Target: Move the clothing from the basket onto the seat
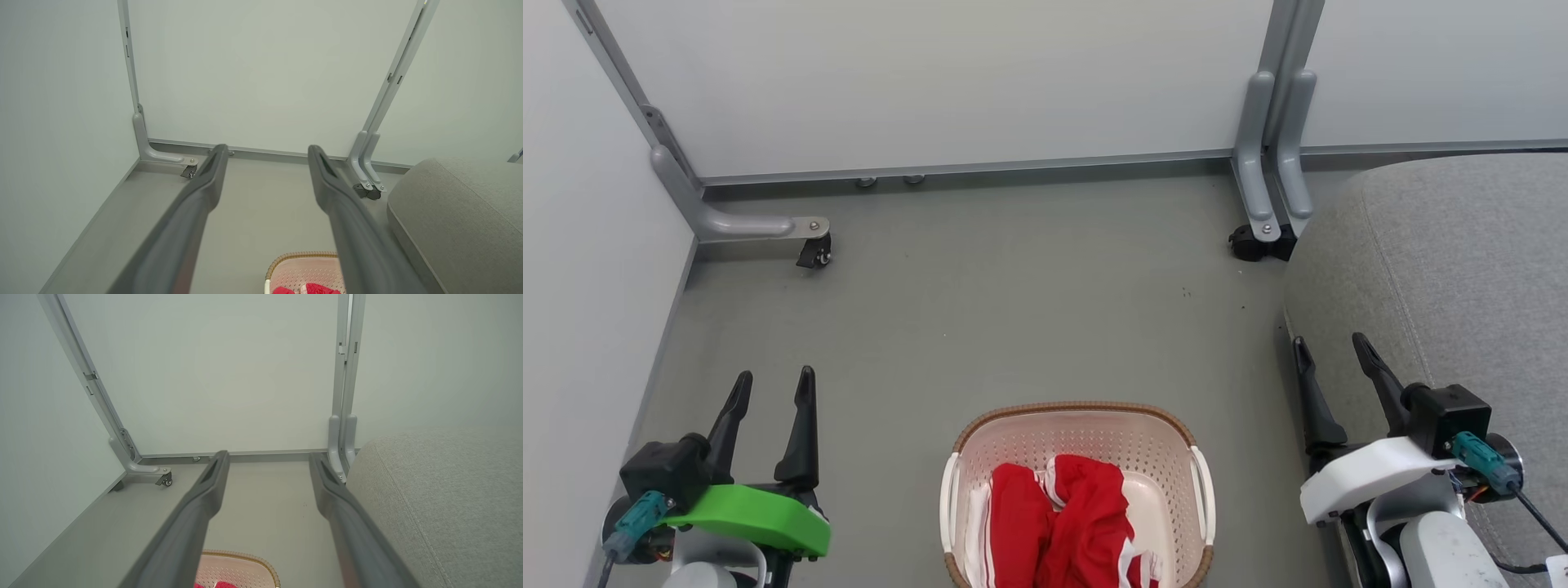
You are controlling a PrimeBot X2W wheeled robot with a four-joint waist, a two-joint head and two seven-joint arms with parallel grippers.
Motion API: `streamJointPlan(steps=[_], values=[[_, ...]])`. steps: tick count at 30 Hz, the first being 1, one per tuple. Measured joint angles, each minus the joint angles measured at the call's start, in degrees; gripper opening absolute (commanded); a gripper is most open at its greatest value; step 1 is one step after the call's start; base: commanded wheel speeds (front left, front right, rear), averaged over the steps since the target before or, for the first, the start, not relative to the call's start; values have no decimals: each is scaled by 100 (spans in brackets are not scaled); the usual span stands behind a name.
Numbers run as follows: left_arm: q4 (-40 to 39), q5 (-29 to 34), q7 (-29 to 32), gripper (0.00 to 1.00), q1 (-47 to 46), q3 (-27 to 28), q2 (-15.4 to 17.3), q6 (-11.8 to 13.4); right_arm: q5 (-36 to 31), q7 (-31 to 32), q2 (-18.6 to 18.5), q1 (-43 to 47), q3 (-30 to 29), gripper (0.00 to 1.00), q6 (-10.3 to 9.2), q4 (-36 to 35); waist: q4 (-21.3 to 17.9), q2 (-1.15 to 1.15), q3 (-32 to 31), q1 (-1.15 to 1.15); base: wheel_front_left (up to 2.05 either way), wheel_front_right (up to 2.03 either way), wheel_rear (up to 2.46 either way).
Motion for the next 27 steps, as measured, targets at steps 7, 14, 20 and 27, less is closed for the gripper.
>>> streamJointPlan(steps=[7,14,20,27], values=[[76,160,-74,100,-2,-35,10,-1,-187,-76,7,35,-36,100,0,14,20,0,5,0,0,0,0],[141,398,-147,100,-15,-70,38,-7,-230,-137,8,40,-12,100,0,41,29,0,21,0,0,0,0],[185,541,-200,100,-53,-82,58,-7,-345,-203,8,40,30,100,0,89,38,0,29,0,0,0,0],[222,653,-233,100,-53,-82,66,-7,-415,-226,8,40,38,100,0,112,38,0,42,0,0,0,0]])
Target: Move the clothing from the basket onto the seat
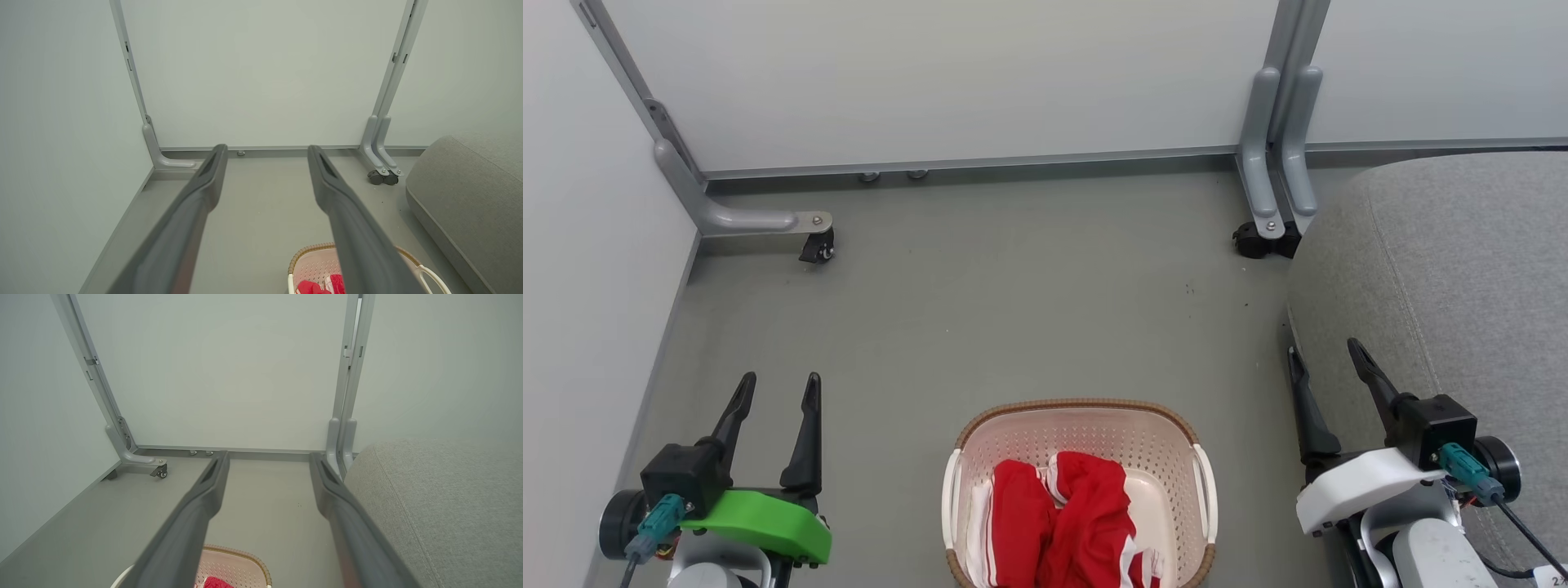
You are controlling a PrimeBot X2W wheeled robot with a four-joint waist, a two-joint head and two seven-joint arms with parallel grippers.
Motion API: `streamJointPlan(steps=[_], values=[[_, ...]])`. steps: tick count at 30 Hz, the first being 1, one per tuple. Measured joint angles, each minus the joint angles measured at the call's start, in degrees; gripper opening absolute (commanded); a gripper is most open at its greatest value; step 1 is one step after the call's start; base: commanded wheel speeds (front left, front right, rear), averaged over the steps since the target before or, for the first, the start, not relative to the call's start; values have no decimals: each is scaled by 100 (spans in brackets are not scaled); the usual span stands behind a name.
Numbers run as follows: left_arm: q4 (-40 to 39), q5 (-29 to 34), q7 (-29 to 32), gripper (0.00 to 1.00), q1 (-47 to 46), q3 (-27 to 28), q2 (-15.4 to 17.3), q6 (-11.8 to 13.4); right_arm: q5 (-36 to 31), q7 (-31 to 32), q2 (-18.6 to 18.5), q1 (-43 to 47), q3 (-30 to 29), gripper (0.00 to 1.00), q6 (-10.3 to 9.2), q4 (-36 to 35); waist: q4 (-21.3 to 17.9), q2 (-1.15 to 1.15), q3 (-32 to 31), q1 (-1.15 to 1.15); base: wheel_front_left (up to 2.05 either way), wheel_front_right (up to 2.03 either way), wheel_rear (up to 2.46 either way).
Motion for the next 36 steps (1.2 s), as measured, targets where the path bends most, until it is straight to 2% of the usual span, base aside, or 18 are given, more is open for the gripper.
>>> streamJointPlan(steps=[14,19,26,32,36], values=[[37,-48,0,100,-17,25,3,0,62,-27,0,-15,5,100,0,18,-1,0,52,0,0,0,0],[40,16,0,100,-194,-230,13,0,62,-31,1,-109,32,100,0,-23,-34,0,170,0,0,0,0],[346,-20,-10,100,-940,-1378,-68,0,45,-31,0,-415,15,100,0,-254,-134,0,606,0,0,0,0],[1317,-377,-7,100,-1727,-2323,-265,0,131,-97,0,-820,42,100,0,-444,-264,0,1186,0,0,0,0],[1980,-657,212,100,-2270,-2975,-409,-1,167,-152,-2,-1110,63,100,0,-602,-363,0,1627,0,0,0,0]])
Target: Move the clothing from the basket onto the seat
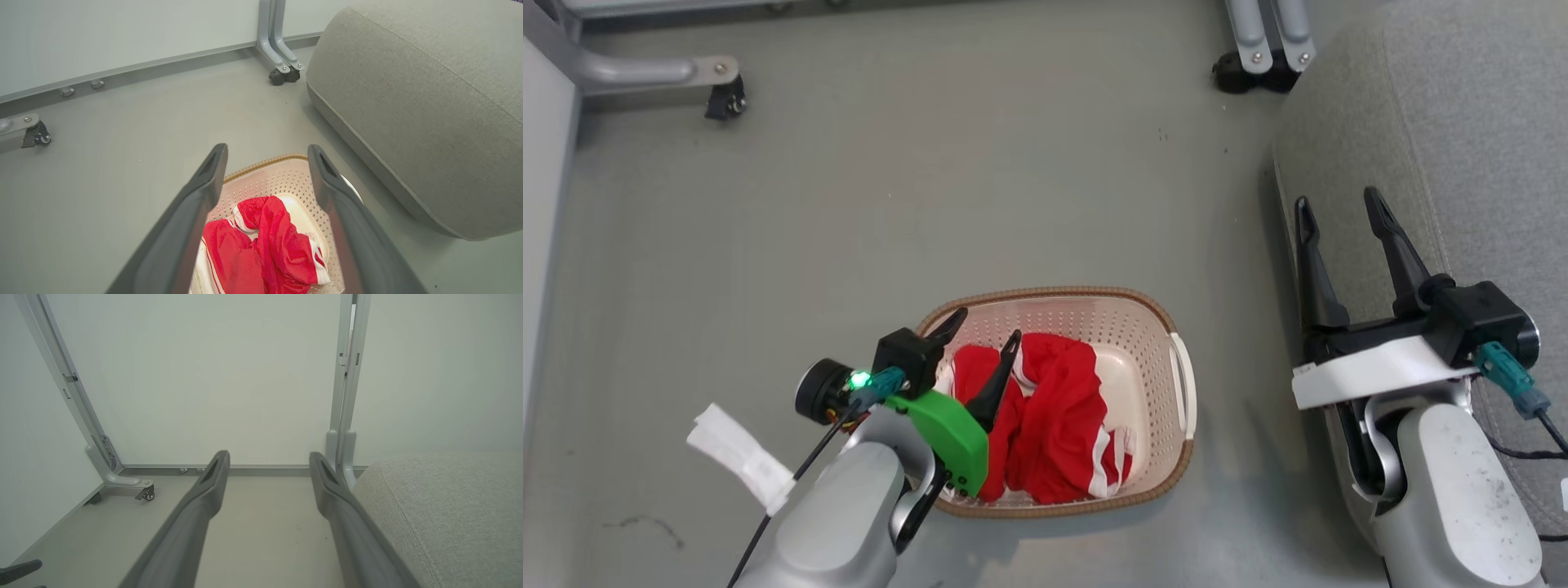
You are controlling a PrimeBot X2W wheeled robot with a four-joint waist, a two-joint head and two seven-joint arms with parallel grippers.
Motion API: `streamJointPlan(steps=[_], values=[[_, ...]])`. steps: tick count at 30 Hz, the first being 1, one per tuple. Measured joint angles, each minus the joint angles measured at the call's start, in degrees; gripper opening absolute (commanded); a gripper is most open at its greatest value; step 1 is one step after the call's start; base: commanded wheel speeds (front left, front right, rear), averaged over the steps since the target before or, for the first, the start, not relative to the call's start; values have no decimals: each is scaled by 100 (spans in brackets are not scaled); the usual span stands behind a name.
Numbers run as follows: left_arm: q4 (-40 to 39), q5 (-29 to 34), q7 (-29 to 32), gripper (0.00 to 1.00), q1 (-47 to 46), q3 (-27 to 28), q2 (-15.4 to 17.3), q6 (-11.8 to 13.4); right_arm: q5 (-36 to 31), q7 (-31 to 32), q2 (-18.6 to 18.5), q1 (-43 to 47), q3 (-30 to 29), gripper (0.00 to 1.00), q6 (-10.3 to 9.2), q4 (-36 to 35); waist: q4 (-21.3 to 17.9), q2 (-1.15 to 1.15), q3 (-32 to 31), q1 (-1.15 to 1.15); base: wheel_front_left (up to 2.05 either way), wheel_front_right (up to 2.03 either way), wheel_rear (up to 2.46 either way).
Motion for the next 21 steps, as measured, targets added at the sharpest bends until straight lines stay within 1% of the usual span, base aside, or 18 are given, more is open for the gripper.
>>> streamJointPlan(steps=[5,10,16,21], values=[[734,-348,344,100,-634,-667,-138,0,-3,-48,1,-311,53,100,0,-179,-116,0,603,0,0,0,0],[1490,-420,758,100,-1162,-1183,-194,0,-13,-74,0,-515,91,100,0,-363,-224,0,1217,1,0,0,0],[2323,-417,1039,100,-1739,-1495,-237,0,16,-98,0,-731,240,100,0,-577,-343,0,1916,1,0,0,0],[2743,-513,1145,100,-2042,-1638,-249,0,85,-107,-1,-838,325,100,0,-637,-452,0,2457,1,0,0,0]])
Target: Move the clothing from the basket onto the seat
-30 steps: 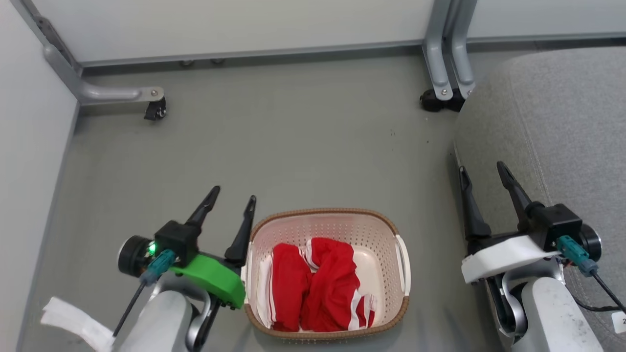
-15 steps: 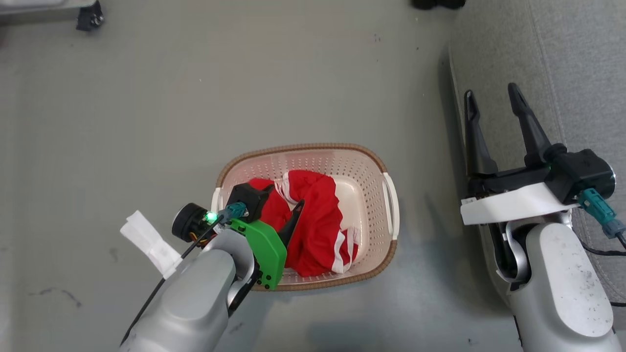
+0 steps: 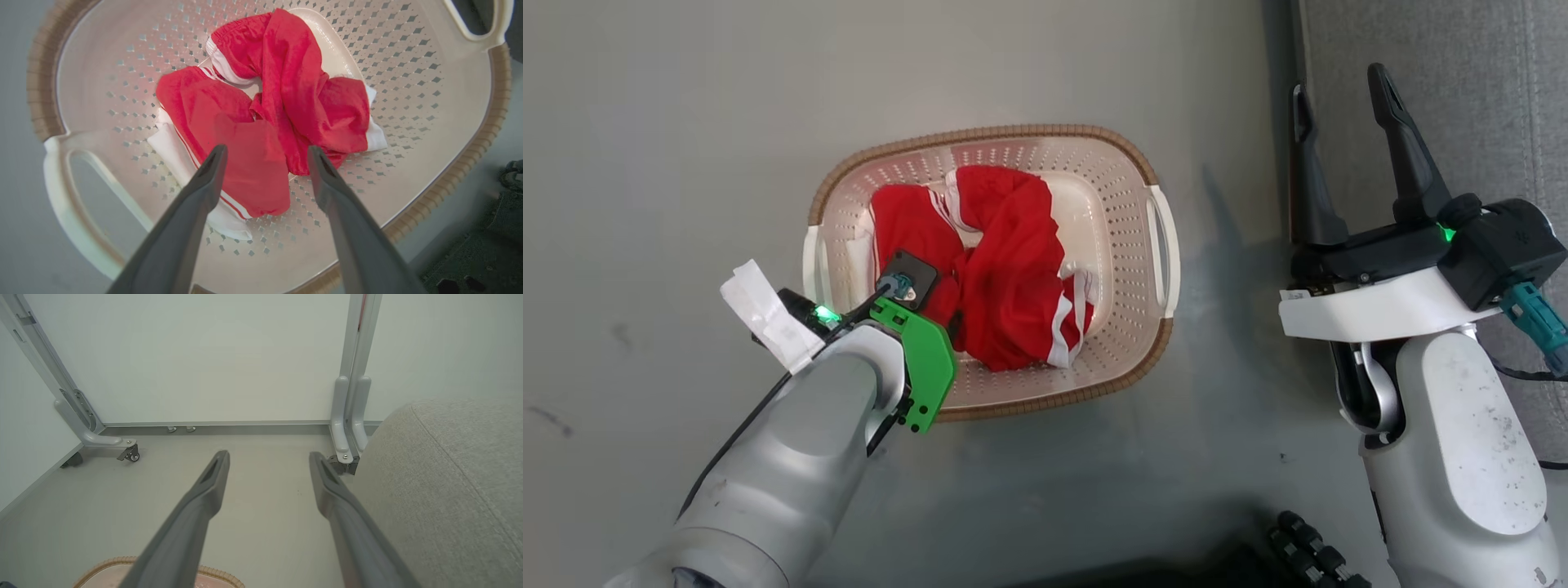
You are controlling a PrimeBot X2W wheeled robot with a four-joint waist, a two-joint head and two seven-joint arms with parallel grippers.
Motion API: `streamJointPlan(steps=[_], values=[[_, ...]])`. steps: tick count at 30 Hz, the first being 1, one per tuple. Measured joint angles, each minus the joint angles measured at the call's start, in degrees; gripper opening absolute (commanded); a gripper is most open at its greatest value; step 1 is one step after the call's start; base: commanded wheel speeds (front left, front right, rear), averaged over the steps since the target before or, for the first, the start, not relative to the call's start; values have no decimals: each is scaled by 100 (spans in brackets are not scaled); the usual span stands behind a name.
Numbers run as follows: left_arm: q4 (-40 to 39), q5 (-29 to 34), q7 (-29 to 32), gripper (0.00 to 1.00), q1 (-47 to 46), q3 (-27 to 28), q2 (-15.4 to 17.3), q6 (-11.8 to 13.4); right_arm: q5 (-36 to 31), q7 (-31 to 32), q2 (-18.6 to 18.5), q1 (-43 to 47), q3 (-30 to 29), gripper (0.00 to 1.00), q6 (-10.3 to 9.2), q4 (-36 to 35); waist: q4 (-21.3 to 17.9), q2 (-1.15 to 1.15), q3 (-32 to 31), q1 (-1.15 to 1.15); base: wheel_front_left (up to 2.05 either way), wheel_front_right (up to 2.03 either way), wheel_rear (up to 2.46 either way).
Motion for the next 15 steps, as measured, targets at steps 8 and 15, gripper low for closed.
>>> streamJointPlan(steps=[8,15], values=[[394,-244,229,100,-351,-154,125,0,171,-19,0,-135,140,100,0,-5,-208,0,691,0,0,0,0],[709,-358,397,100,-664,-82,541,86,399,-23,-3,-204,265,100,0,-149,-479,0,1059,-2,0,0,0]])
